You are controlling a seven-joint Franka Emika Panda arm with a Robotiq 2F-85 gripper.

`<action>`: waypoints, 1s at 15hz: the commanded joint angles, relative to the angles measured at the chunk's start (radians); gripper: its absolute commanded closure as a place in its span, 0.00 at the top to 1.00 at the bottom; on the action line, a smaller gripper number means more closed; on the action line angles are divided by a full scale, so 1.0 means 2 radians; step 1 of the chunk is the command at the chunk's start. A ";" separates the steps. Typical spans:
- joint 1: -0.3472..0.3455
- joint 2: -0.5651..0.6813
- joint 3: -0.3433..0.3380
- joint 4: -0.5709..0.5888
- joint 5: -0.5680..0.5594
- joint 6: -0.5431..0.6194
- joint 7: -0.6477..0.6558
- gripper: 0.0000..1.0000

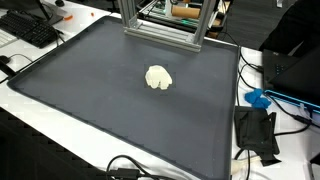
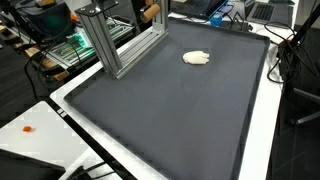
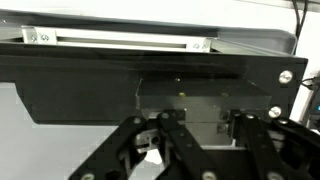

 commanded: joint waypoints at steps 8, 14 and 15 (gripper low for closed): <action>-0.006 -0.008 -0.004 0.011 -0.013 -0.020 -0.003 1.00; -0.019 0.031 -0.011 0.079 -0.022 -0.020 -0.001 1.00; -0.026 0.044 -0.008 0.090 -0.025 -0.008 0.008 1.00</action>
